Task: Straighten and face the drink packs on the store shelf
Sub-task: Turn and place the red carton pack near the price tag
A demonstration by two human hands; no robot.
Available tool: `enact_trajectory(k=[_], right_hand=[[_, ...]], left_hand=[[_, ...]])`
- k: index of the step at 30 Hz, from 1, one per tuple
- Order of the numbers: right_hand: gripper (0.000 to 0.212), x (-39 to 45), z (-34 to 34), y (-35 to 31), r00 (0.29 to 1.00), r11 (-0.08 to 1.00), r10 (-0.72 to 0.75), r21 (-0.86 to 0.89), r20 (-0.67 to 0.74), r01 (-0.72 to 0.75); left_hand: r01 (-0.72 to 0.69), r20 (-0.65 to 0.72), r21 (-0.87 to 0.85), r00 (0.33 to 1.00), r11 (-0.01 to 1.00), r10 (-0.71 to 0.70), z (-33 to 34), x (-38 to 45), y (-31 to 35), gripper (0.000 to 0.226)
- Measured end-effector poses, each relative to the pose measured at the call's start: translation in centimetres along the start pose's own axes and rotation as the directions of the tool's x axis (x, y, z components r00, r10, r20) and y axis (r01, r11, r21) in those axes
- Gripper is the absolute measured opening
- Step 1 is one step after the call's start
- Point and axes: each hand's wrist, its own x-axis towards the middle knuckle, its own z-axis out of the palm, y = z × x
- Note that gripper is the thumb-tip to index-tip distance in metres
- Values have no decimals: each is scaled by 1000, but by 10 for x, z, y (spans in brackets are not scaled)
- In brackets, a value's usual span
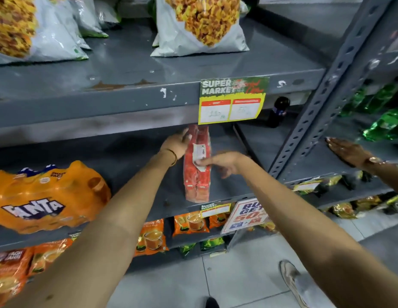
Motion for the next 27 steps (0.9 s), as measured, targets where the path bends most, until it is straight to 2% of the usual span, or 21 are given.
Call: enact_trajectory(k=[2, 5, 8, 13, 16, 18, 20, 24, 27], right_hand=[[92, -8, 4, 9, 1000, 998, 19, -60, 16, -18], [94, -19, 9, 22, 1000, 992, 16, -123, -25, -19], [95, -20, 11, 28, 999, 992, 8, -123, -40, -13], [93, -17, -5, 19, 999, 986, -10, -165, -41, 4], [75, -14, -24, 11, 999, 972, 8, -234, -41, -18], [71, -12, -36, 6, 997, 952, 12, -304, -79, -35], [67, -8, -45, 3, 991, 956, 5, -291, -132, -44], [53, 3, -48, 3, 954, 987, -101, -150, -282, 60], [45, 16, -44, 3, 895, 983, -169, -137, -413, 122]], left_hand=[[-113, 122, 173, 988, 978, 93, 3, 19, 15, 50], [-211, 280, 439, 956, 873, 90, 14, 35, 21, 51], [-207, 289, 487, 955, 849, 67, 16, 37, 11, 51], [-167, 204, 577, 977, 800, 56, 6, 27, 3, 50], [-88, 105, 586, 994, 805, 33, -3, 19, -13, 51], [-59, 54, 622, 998, 780, 32, -10, 10, -27, 52], [-60, 8, 664, 997, 746, 73, -11, -2, -40, 50], [-44, -199, 530, 964, 847, 175, -1, -33, -59, 42], [-21, -259, 475, 952, 880, 163, 9, -56, -61, 44]])
